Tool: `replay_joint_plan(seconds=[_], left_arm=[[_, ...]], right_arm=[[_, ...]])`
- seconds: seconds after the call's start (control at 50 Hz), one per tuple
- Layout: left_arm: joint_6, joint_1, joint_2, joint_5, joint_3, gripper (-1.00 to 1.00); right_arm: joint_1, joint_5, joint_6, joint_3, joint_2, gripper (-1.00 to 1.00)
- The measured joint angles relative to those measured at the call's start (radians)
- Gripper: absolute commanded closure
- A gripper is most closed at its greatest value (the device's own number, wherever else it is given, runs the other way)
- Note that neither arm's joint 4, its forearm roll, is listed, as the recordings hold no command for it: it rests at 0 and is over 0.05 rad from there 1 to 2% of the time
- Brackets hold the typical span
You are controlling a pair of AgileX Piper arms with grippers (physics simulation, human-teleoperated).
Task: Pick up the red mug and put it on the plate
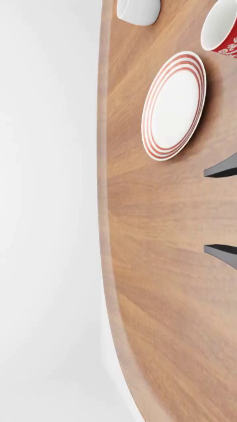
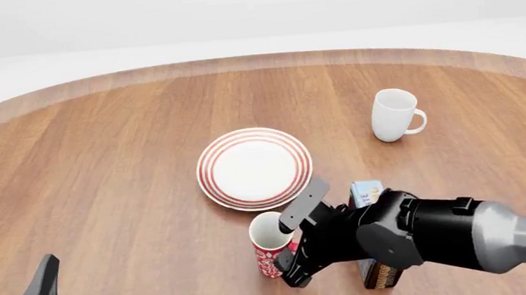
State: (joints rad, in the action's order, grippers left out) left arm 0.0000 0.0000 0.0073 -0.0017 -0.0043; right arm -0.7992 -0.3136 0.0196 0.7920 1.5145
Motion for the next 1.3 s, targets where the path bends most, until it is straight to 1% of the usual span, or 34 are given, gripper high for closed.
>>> replay_joint_plan(seconds=[0.86,0.88,1.04,1.3], left_arm=[[0.000,0.000,0.000,0.000,0.000,-1.00],[0.000,0.000,0.000,0.000,0.000,-1.00],[0.000,0.000,0.000,0.000,0.000,-1.00],[0.000,0.000,0.000,0.000,0.000,-1.00]], right_arm=[[-0.006,0.070,-0.029,-0.064,0.029,-1.00],[-0.006,0.071,-0.029,-0.065,0.029,1.00],[0.001,0.072,-0.039,-0.066,0.027,1.00],[0.006,0.063,-0.011,-0.058,0.025,1.00]])
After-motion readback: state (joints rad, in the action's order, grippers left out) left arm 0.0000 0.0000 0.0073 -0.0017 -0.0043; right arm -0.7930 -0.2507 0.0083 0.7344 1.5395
